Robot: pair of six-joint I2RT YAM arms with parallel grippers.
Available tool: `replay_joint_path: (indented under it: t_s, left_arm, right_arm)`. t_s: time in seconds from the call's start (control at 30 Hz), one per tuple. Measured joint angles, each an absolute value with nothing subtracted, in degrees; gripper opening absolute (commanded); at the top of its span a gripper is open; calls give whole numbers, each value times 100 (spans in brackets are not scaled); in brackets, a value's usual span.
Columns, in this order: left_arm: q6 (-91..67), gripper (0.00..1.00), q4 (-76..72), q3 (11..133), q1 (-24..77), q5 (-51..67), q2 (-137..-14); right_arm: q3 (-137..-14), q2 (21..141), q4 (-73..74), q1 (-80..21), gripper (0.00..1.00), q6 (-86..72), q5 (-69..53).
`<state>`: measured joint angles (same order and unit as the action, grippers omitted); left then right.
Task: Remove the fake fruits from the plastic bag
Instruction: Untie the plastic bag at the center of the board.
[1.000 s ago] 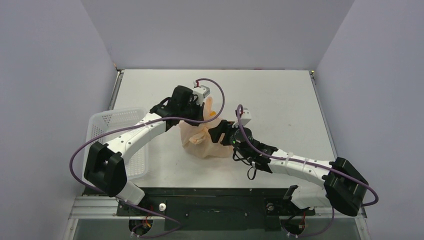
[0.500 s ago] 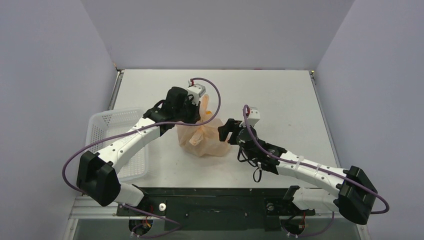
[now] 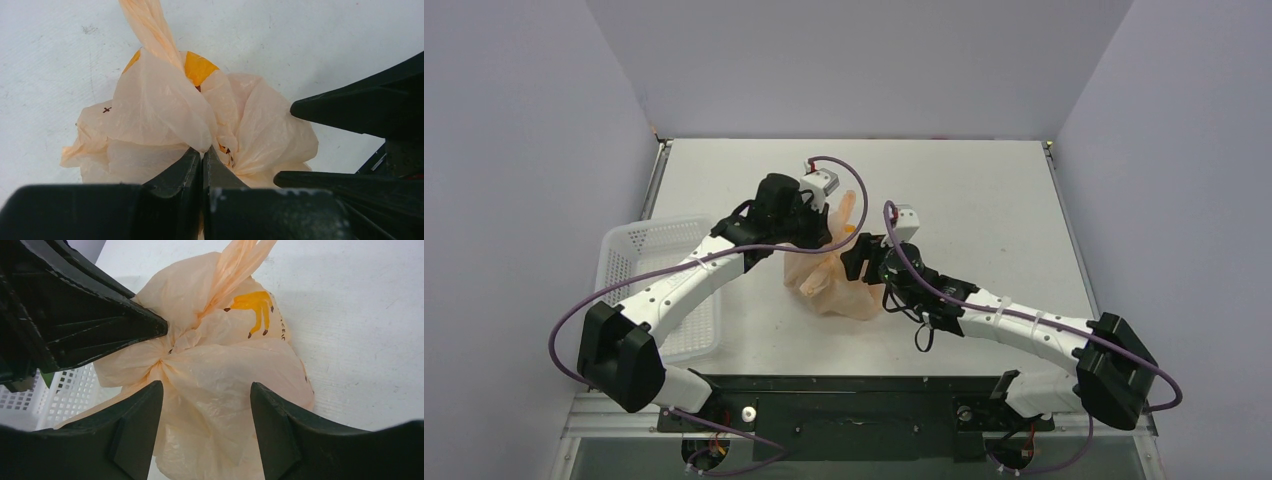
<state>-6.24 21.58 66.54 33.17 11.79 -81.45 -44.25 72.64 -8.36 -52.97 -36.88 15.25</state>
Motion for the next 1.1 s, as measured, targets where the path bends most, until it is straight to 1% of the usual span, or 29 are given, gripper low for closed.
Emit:
replay_joint_path:
  t_s: [0.17,0.27,0.33,0.37,0.4,0.5,0.53,0.57,0.6,0.63,0.67,0.7,1.1]
  left_arm:
    - [-644,0,2123,6646,3317,1328,-8154]
    - [-668,0,2084,6646,3317,1396,-8167]
    - [-679,0,2075,6646,3317,1406,-8176]
    - [-681,0,2075,6646,3317,1409,-8178]
    - [-681,0,2075,6646,3317,1409,-8182]
    - [-681,0,2073,6646,3317,1406,-8182]
    - [-681,0,2073,6646,3317,1402,-8182]
    - [-681,0,2075,6646,3317,1396,-8182]
    - [-683,0,2075,6646,3317,1374,-8182]
    - [-685,0,2075,6646,3317,1350,-8182]
    - [-685,0,2075,6646,3317,1323,-8182]
    - [-690,0,2075,6646,3317,1273,-8182]
    - [-808,0,2056,6536,3291,836,-8095]
  right_arm:
    - [-4425,7498,-886,-5345,56,-3693,1424]
    - [-4425,7607,-917,-5389,51,-3704,1402]
    - [-4427,7655,-941,-5408,44,-3712,1402]
    - [-4427,7677,-939,-5411,39,-3715,1400]
    - [-4427,7690,-937,-5411,36,-3728,1400]
    - [-4427,7725,-941,-5411,22,-3754,1404]
    - [-4427,7743,-945,-5411,20,-3771,1404]
    - [-4427,7756,-943,-5411,14,-3776,1404]
    - [-4427,7765,-941,-5411,10,-3789,1406]
    - [-4427,7765,-941,-5411,4,-3793,1411]
    - [-4427,7765,-941,-5411,1,-3795,1417]
    - [-4427,7765,-939,-5411,0,-3795,1428]
    - [-4108,7575,-1066,-5417,0,-3894,1581]
